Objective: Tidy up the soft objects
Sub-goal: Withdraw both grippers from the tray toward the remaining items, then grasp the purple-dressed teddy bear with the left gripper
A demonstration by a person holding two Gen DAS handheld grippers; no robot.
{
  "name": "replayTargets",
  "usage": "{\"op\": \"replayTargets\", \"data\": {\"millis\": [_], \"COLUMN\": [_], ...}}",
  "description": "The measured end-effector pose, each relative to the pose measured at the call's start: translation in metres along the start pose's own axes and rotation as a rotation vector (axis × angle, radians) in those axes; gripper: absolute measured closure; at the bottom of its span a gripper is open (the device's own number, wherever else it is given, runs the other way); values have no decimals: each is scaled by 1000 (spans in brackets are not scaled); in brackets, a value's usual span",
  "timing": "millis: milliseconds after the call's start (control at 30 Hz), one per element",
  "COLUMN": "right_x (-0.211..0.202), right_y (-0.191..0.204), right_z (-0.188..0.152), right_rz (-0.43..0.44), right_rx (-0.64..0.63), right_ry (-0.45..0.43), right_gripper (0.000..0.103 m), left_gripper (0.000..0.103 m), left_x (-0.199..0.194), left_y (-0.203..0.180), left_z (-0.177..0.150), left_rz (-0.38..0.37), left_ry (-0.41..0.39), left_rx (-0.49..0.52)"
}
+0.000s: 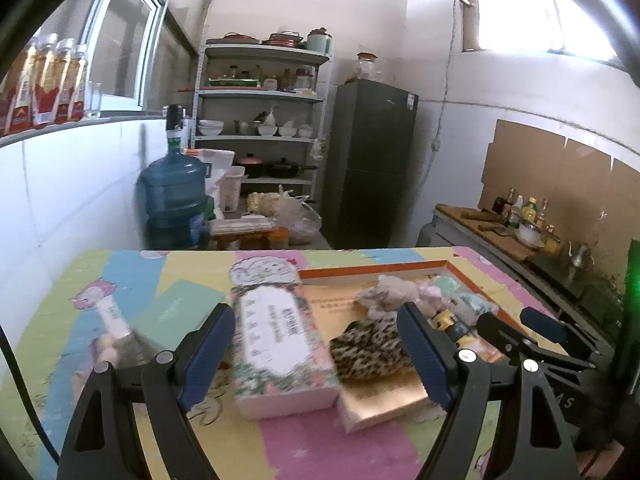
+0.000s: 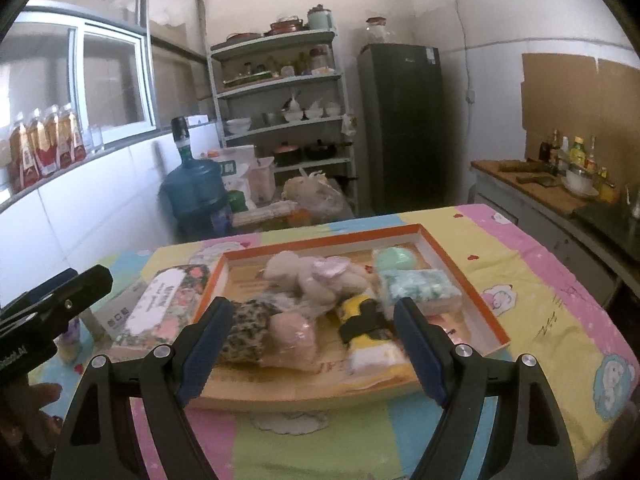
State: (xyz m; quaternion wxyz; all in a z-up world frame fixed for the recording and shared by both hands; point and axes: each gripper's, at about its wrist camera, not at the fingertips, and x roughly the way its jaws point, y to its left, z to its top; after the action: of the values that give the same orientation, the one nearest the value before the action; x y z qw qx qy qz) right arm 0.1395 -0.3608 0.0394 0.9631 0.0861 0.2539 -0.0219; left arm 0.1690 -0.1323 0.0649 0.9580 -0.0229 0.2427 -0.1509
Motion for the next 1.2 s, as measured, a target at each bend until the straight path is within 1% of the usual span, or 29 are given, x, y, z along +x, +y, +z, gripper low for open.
{"op": "replayTargets", "data": {"millis": [133,267,533,800,1000,1200], "right_x": [-9,-12,-22,-34,-40,-44], "right_y": [18,38,70,94,109,125], "right_z": [-11,-19,-25,-30,-33,-36], "right_rz": [8,34,84,115,137,167], "right_rx": [22,2,-48,-75,-95,-115], "right_ry": [-13,-2,-7,-19,-25,-24], "right_gripper": [19,19,19,19,19,19], "left_gripper": [20,20,20,20,20,20], "left_x": [-12,-22,-46,-65,-74,-82], "left_y": [13,25,51,73,83,96], "left_z": [-8,-14,-24,-28,-31,-34], "left_rz": [21,38,76,105,119,149], "left_ry": [6,5,-10,-31,-41,-48], "left_rx": [8,3,-37,-54,-62,-71]}}
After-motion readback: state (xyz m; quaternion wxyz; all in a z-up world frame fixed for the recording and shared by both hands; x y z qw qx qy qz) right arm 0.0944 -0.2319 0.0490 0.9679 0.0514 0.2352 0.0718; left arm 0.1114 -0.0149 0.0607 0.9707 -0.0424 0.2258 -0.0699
